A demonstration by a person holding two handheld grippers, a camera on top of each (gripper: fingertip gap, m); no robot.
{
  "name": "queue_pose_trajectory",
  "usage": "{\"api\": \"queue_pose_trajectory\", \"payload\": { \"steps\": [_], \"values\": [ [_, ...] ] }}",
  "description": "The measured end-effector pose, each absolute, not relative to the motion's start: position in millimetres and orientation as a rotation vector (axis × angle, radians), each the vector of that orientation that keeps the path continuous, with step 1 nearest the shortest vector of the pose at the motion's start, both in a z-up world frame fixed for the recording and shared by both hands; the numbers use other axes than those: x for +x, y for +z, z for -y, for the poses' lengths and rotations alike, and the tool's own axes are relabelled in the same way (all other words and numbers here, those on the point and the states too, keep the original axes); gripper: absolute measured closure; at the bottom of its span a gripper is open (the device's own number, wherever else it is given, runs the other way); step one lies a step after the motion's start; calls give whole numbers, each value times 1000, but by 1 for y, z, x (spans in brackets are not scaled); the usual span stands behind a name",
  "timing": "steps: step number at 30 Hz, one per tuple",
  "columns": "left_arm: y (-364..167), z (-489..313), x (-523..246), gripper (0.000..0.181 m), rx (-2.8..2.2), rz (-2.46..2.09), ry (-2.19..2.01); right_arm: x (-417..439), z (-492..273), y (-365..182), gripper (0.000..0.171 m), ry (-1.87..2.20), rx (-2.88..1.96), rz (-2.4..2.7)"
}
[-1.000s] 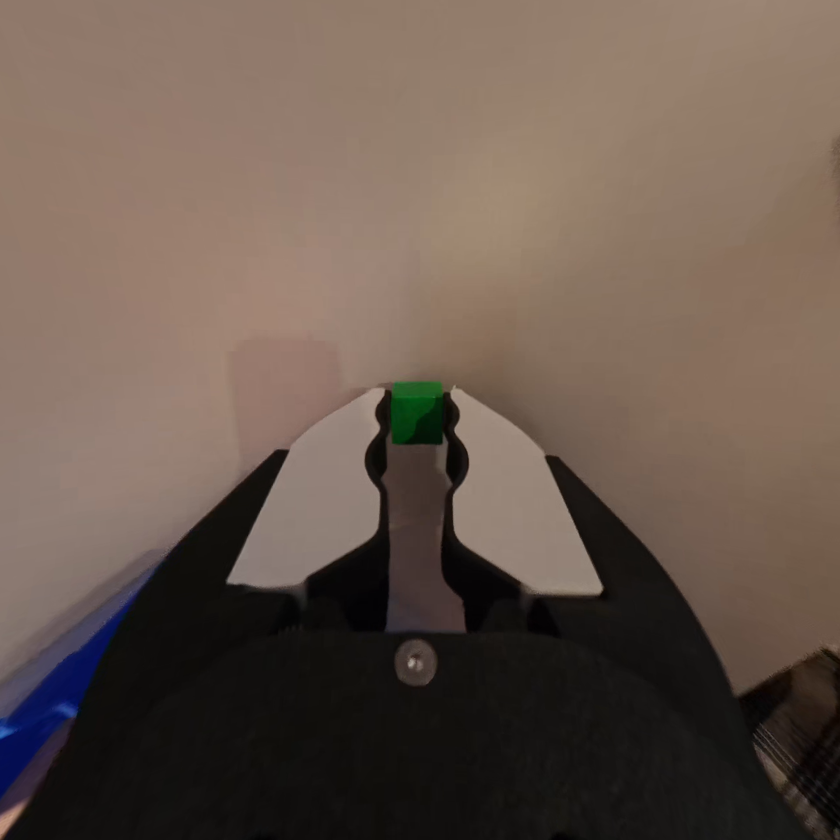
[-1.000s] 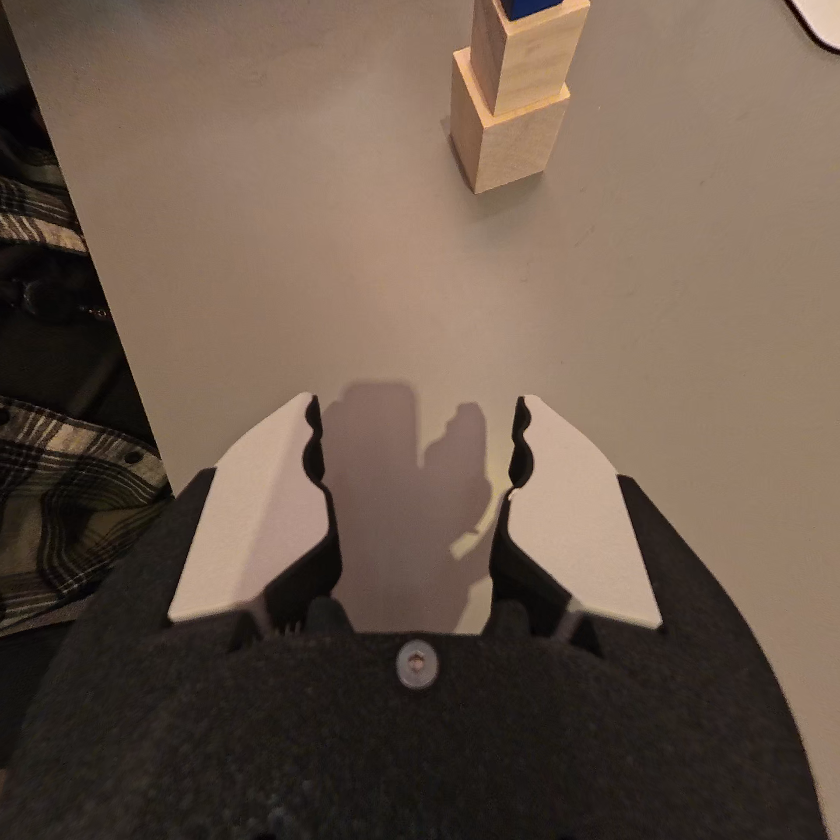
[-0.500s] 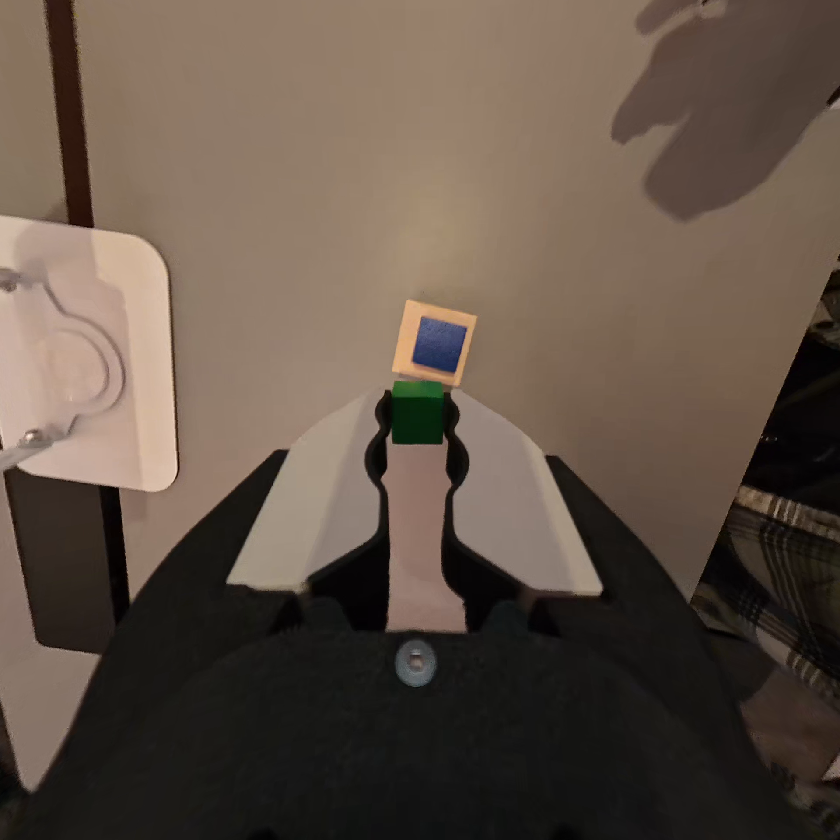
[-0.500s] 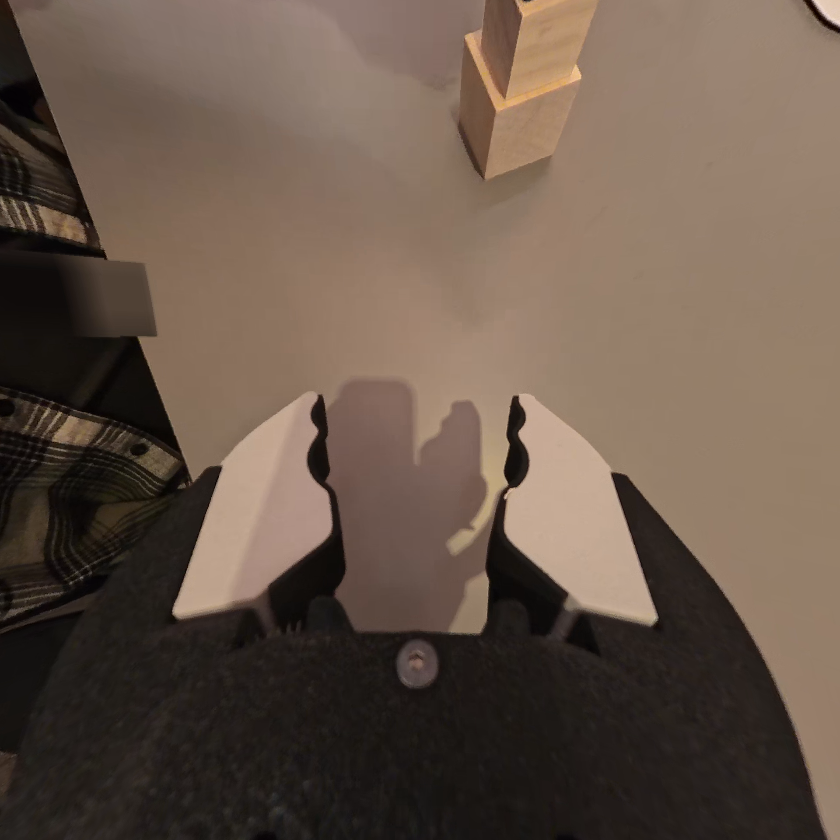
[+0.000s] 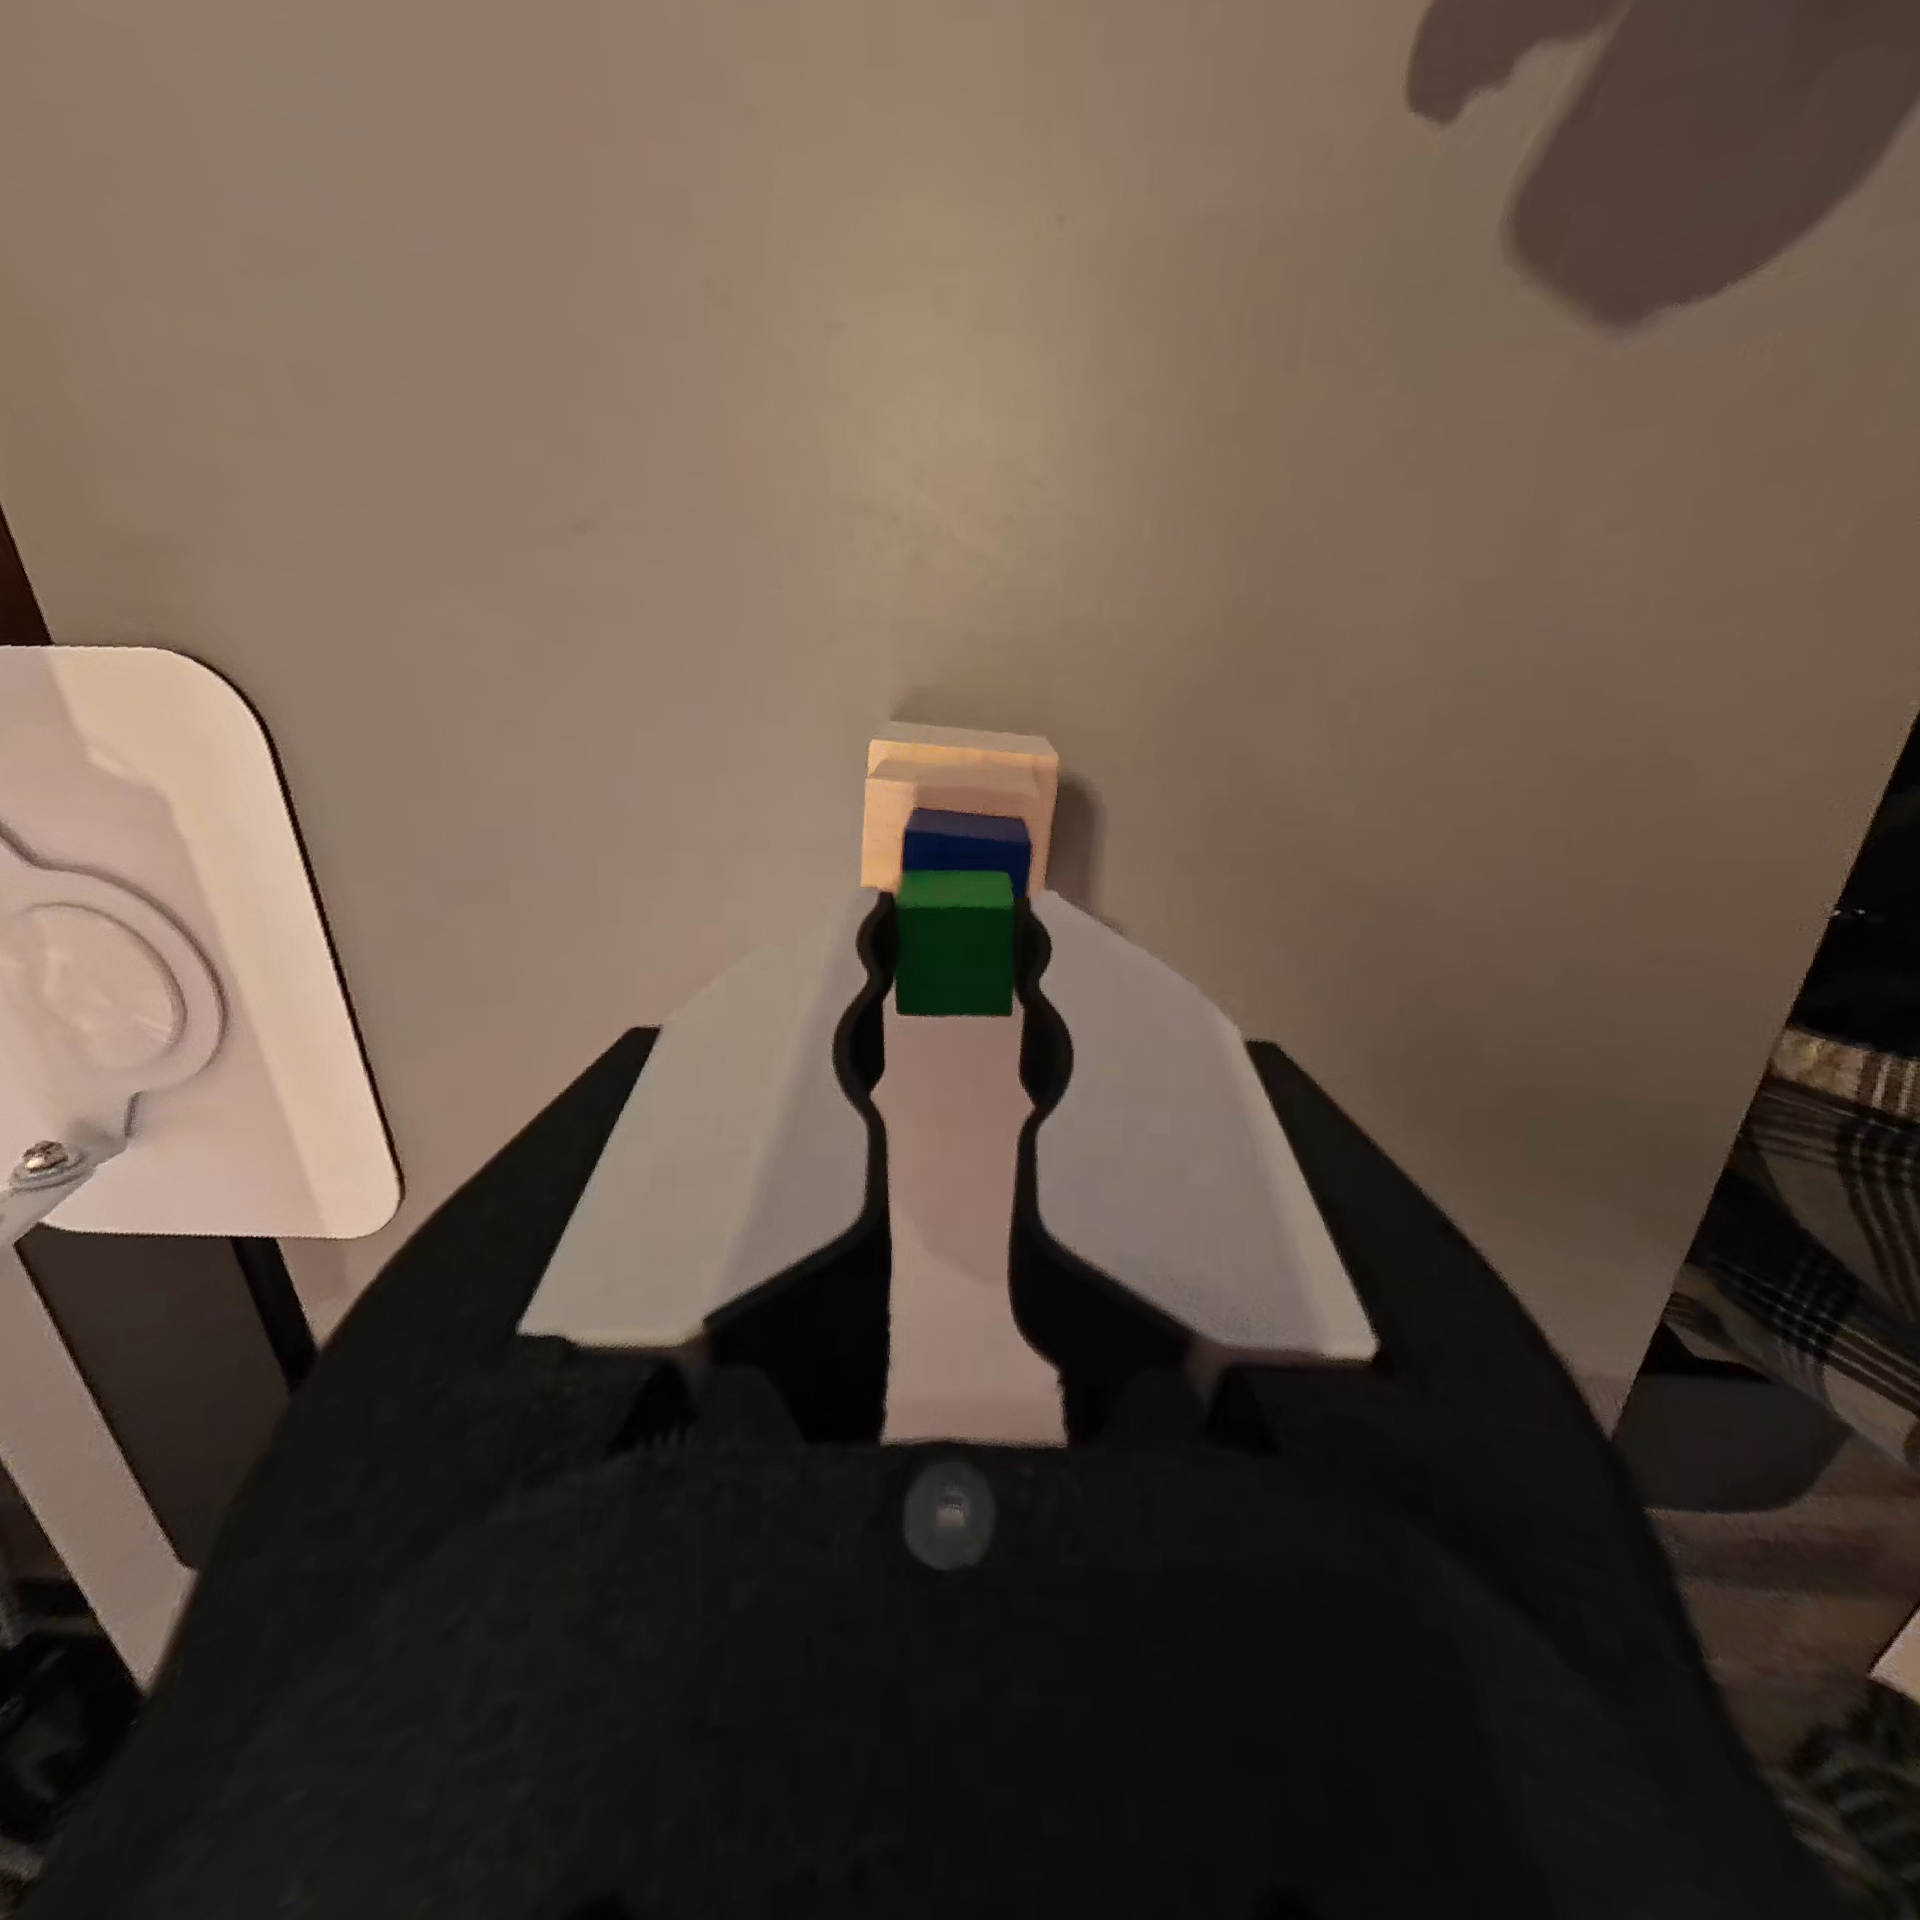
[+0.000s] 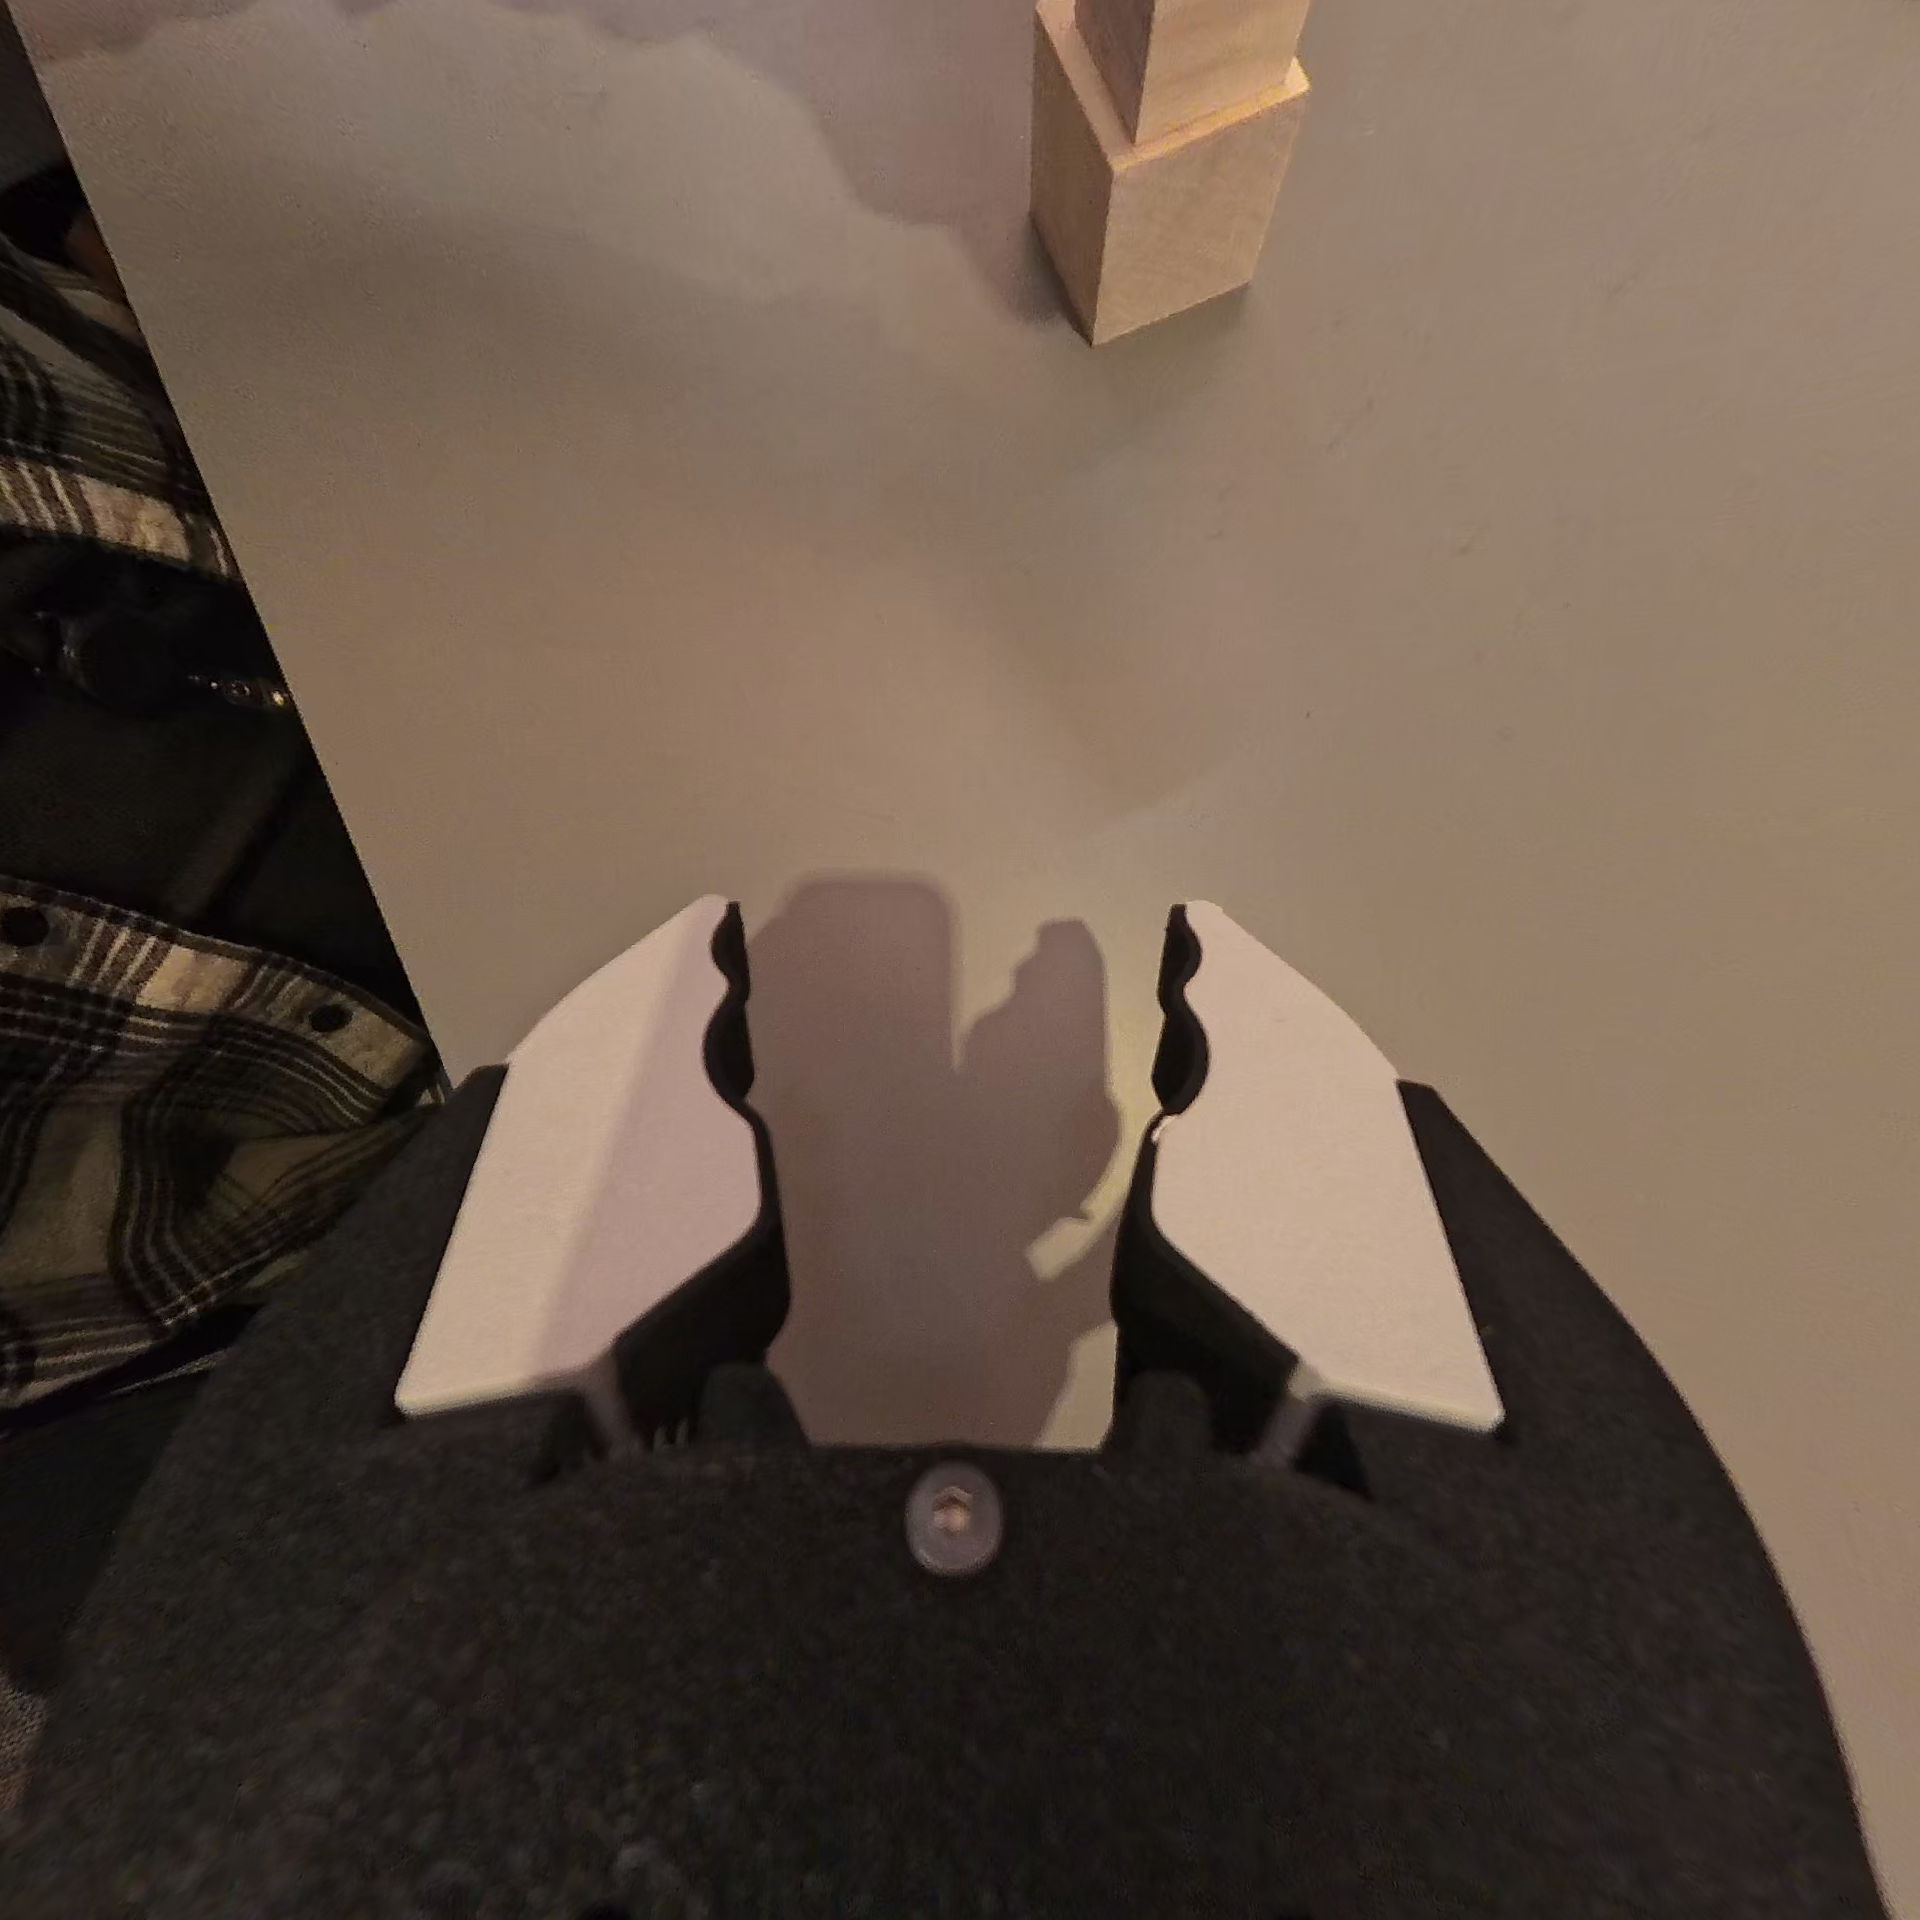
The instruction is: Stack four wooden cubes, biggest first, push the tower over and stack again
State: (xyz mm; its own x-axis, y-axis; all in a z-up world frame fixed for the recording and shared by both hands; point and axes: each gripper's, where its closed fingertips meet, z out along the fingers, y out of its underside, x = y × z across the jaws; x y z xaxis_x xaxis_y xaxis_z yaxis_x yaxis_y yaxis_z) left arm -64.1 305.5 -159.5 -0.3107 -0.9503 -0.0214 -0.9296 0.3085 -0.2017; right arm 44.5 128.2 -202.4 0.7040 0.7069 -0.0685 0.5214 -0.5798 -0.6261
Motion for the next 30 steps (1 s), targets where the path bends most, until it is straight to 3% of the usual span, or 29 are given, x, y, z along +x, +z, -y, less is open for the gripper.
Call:
{"api": "queue_pose_trajectory", "payload": {
  "steps": [22,30],
  "values": [
    [-168,-304,-61,160,-1706,-2508,-218,47,-130,-205,94,427,-2335,926],
    [-162,-308,-61,137,-1701,-2472,-254,46,-131,-203,91,421,-2326,920]
  ]
}}
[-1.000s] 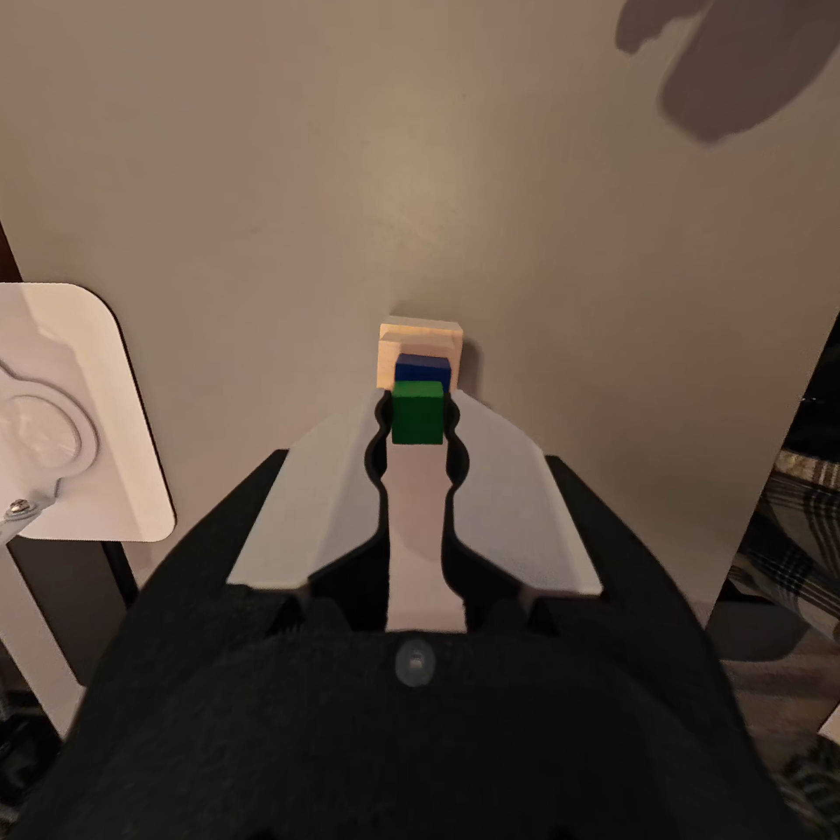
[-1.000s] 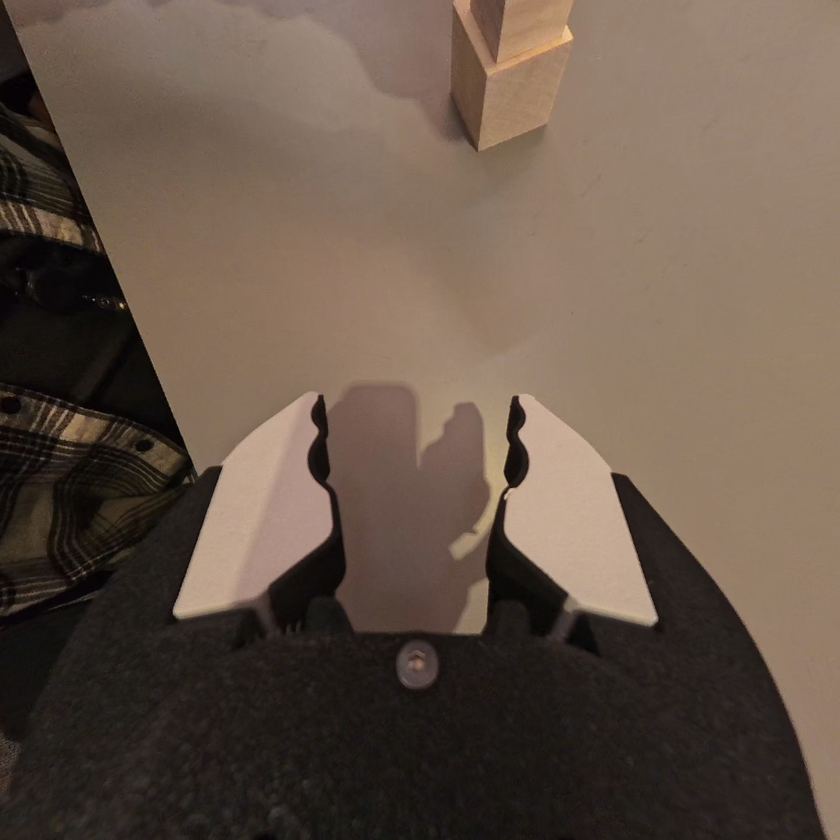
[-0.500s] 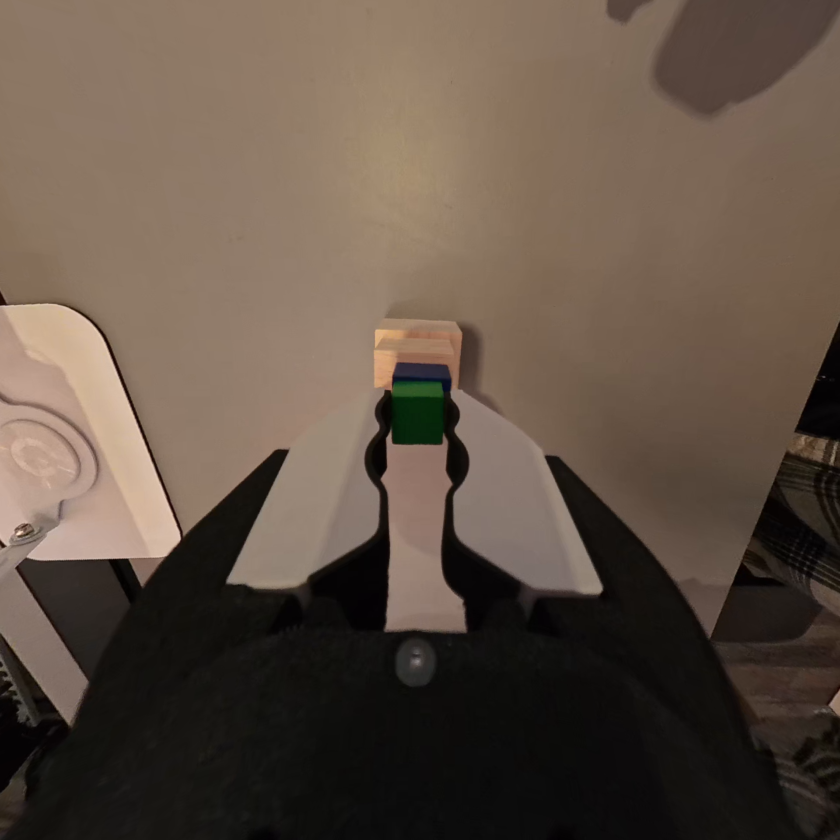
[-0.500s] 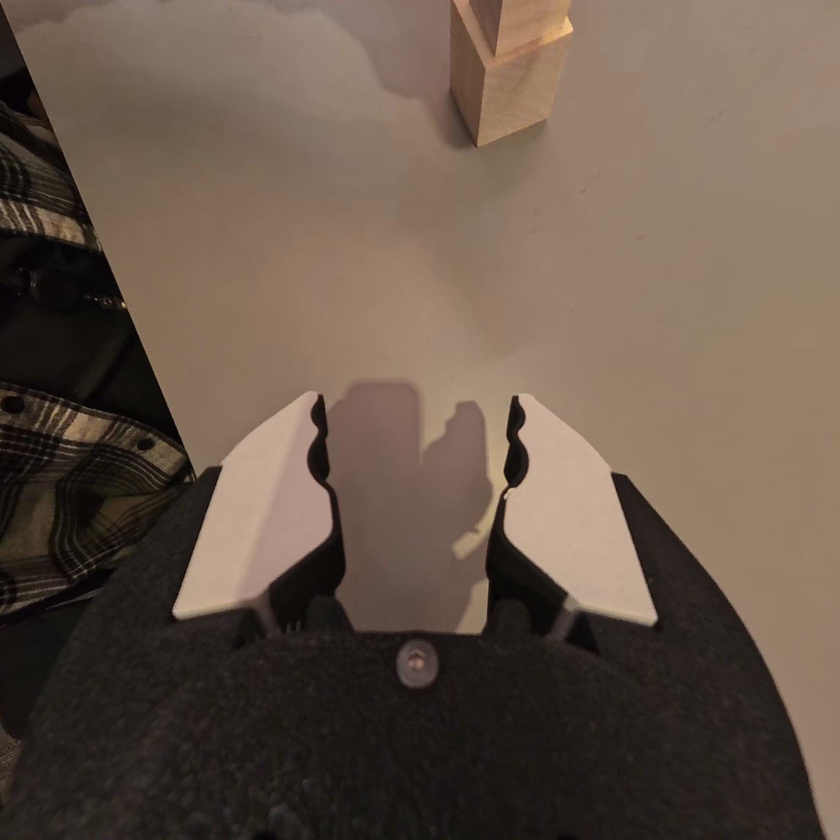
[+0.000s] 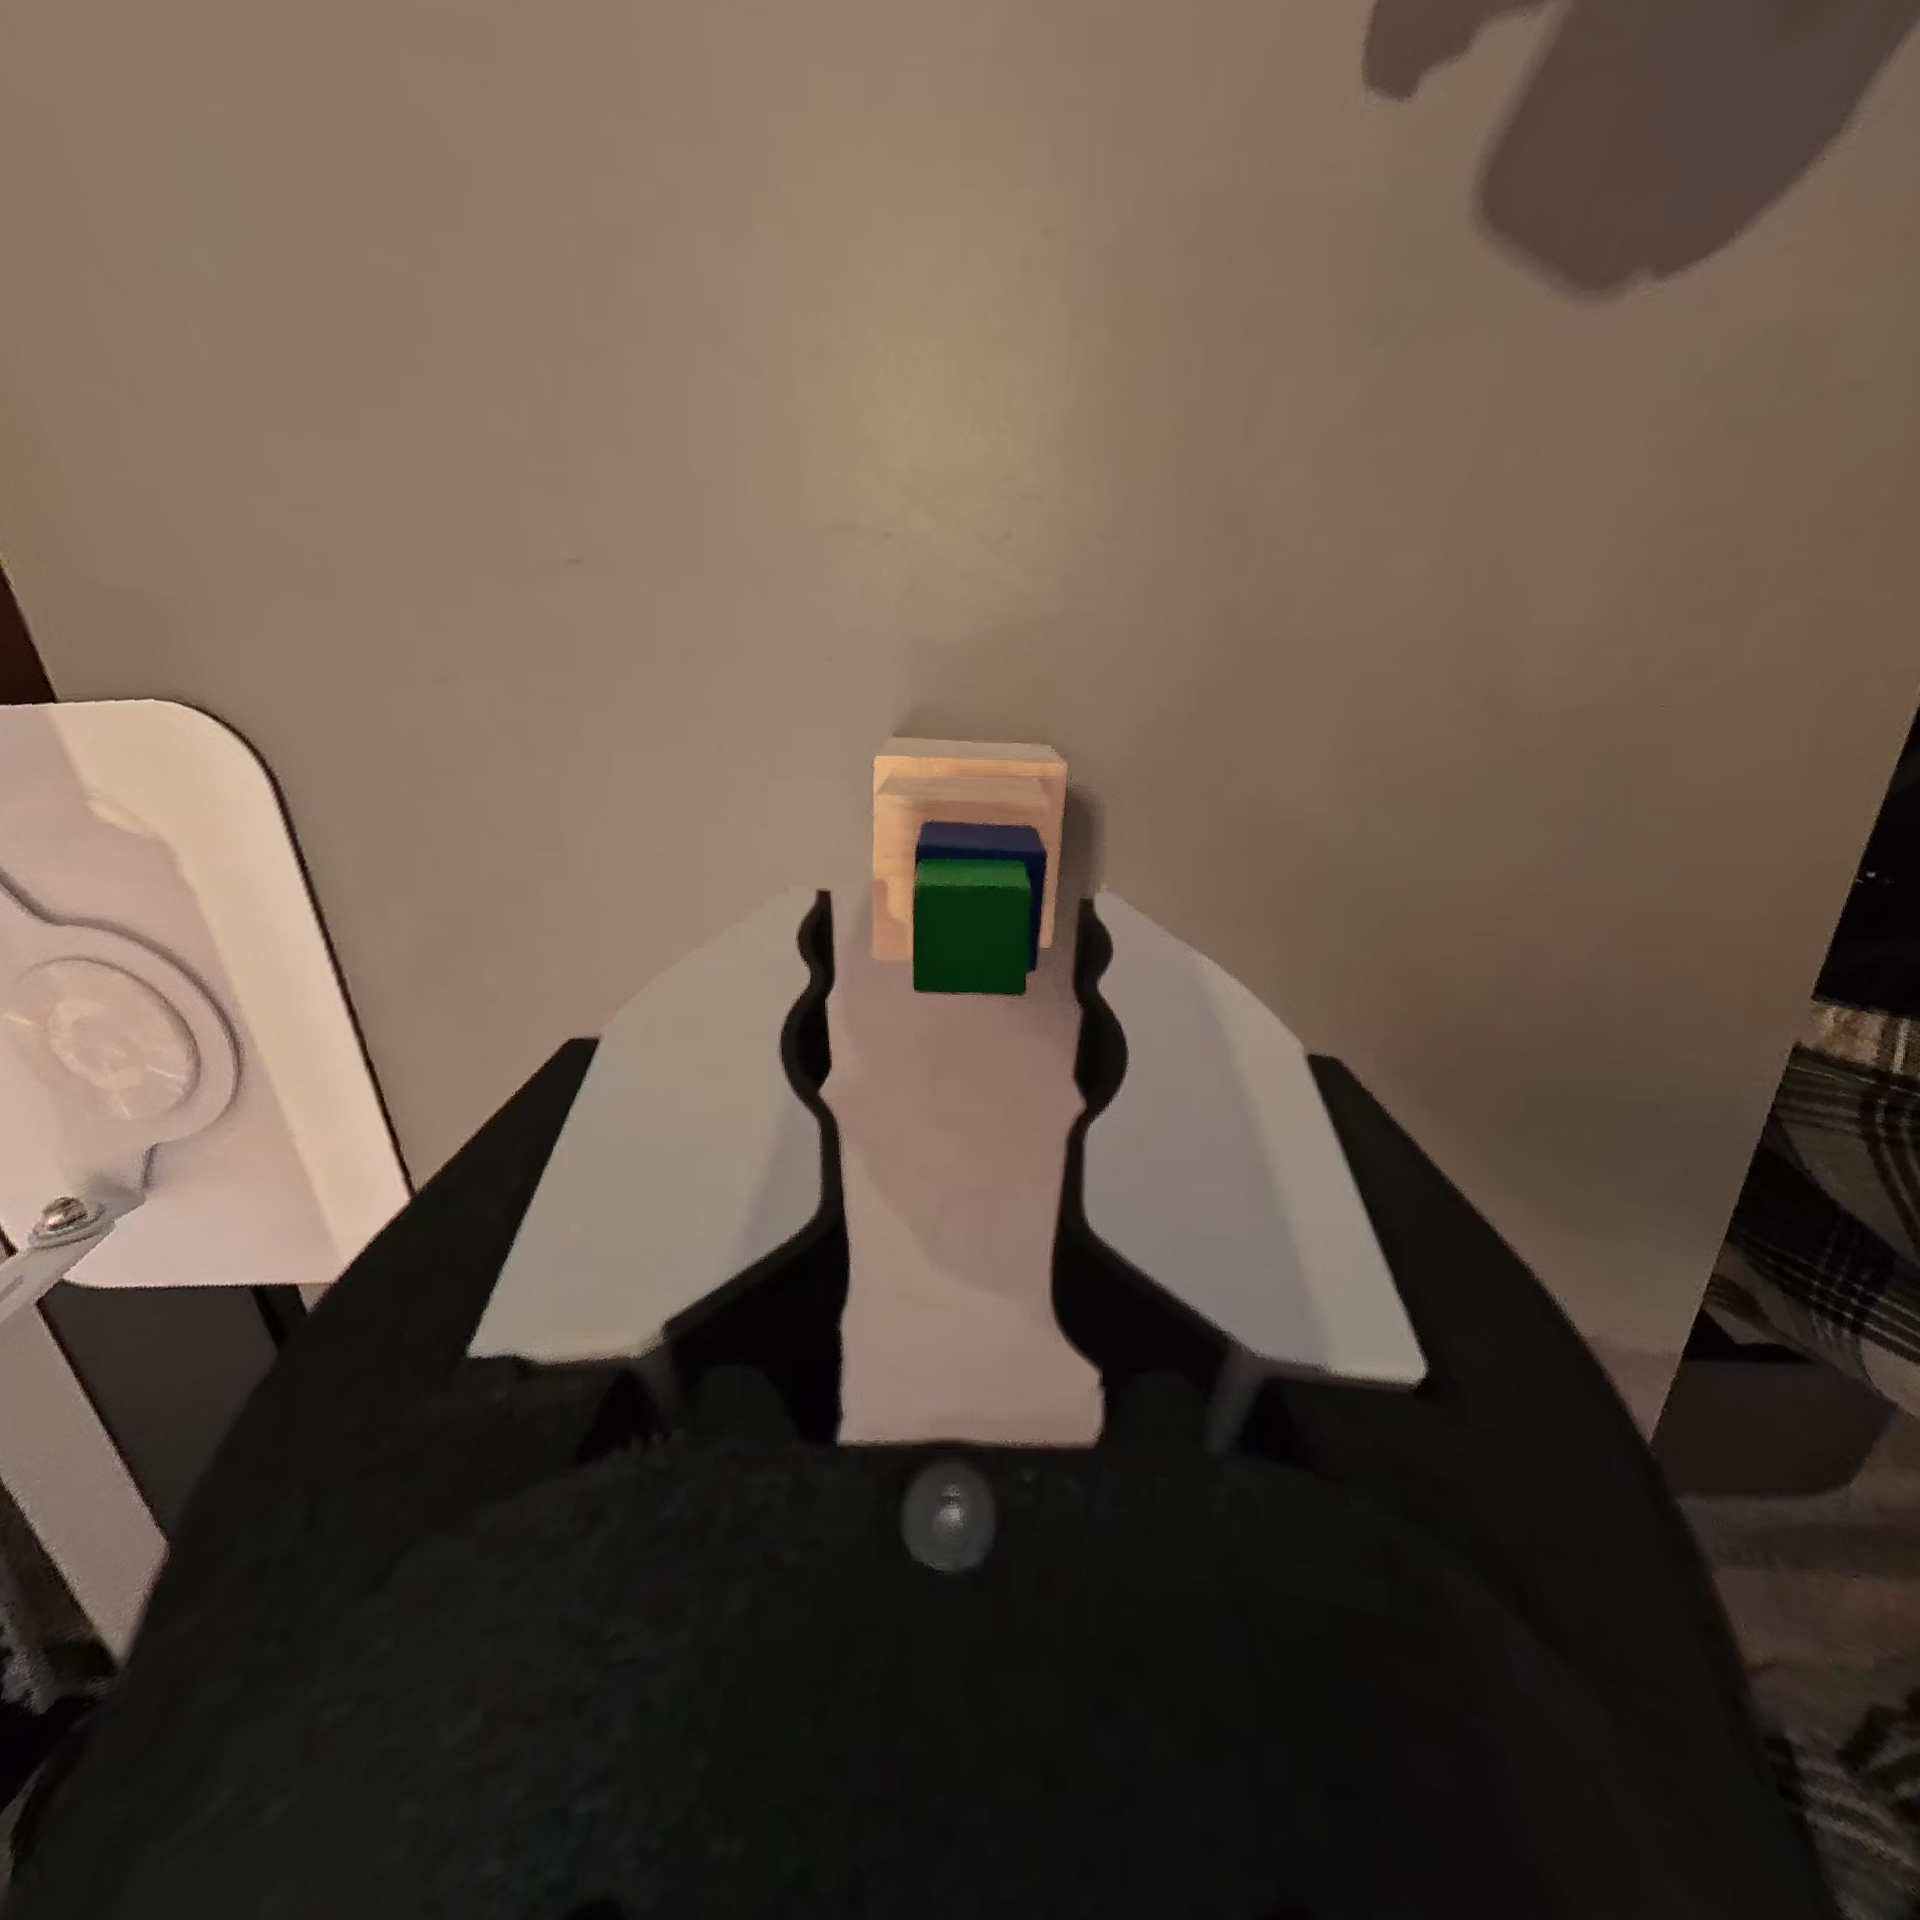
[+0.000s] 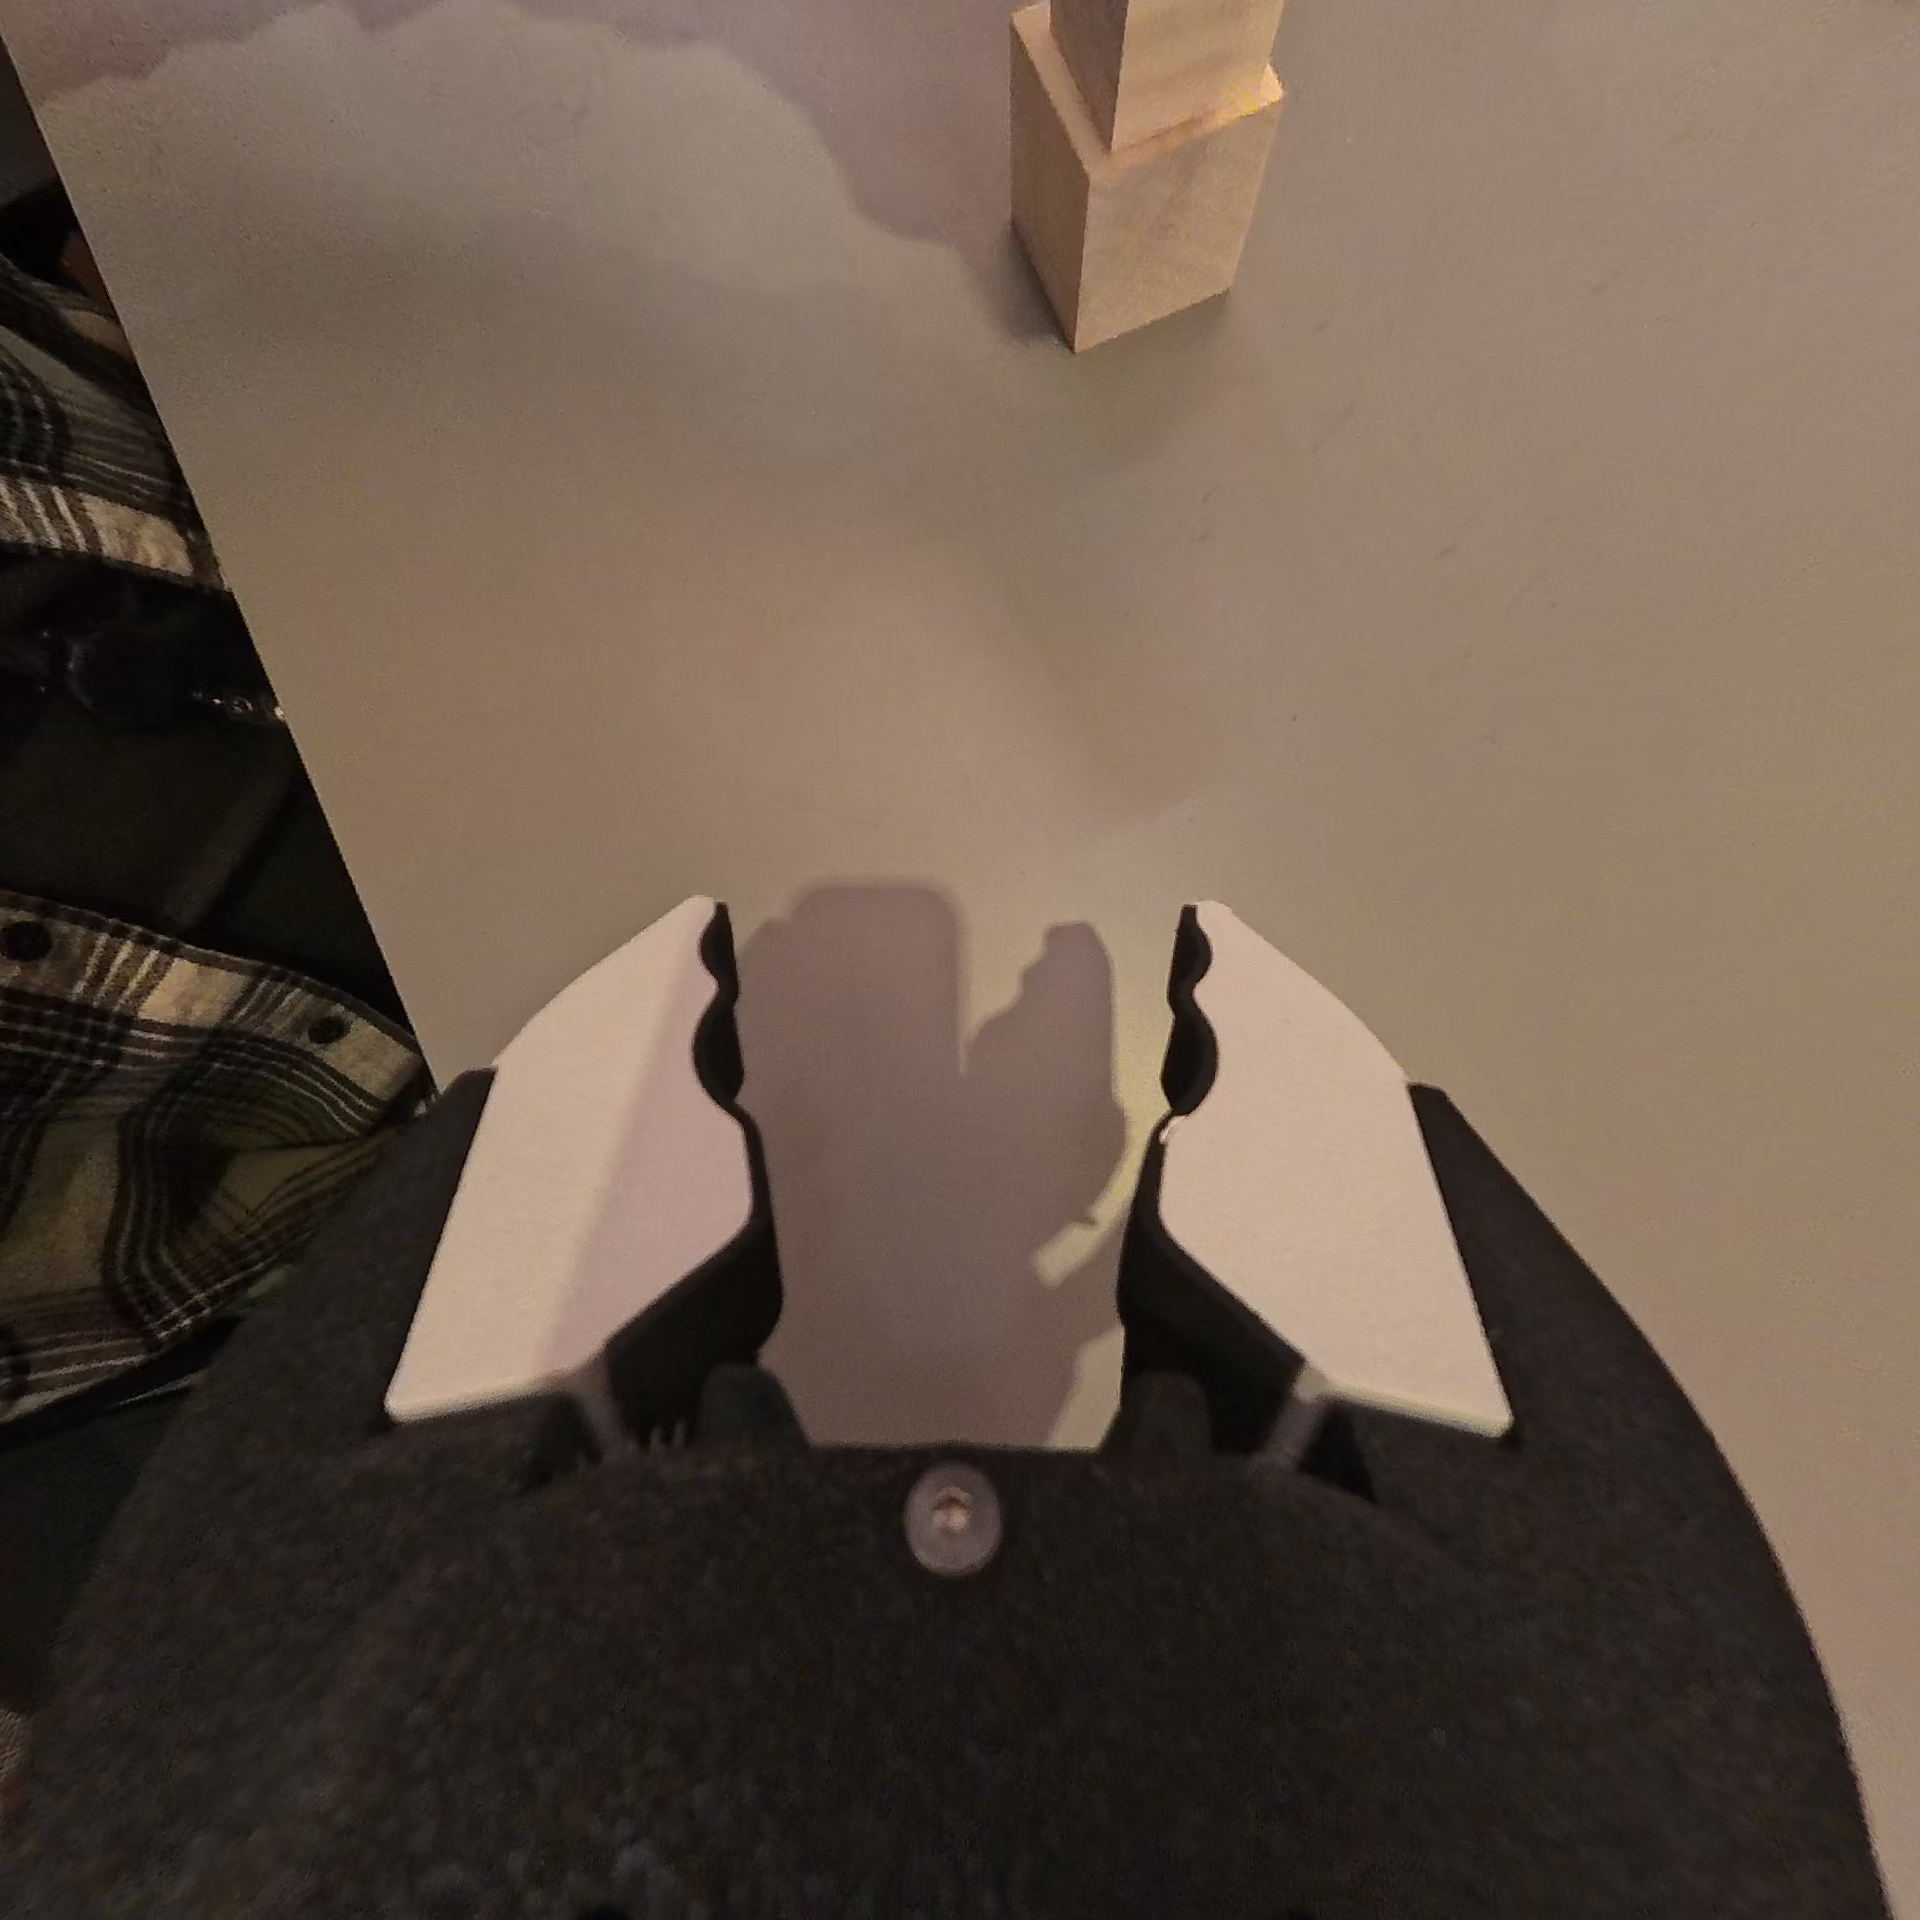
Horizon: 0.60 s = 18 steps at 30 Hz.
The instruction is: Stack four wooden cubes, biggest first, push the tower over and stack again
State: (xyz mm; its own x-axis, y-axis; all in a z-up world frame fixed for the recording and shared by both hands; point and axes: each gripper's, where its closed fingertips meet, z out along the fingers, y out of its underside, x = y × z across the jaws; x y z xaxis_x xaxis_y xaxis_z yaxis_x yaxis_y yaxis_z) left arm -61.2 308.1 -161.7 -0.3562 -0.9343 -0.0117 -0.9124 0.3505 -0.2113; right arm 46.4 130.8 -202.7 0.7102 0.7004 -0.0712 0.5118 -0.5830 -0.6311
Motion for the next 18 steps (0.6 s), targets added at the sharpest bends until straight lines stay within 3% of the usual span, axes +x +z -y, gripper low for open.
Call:
{"api": "queue_pose_trajectory", "payload": {
  "steps": [3,11,18],
  "values": [
    [-149,-311,-61,120,-1712,-2382,-321,47,-131,-202,91,422,-2320,912],
    [-103,-309,-92,99,-1692,-1806,-593,53,-143,-205,87,378,-2386,818],
    [-132,-291,-180,94,-1799,-1366,-760,54,-162,-204,90,449,-2494,573]
  ]
}}
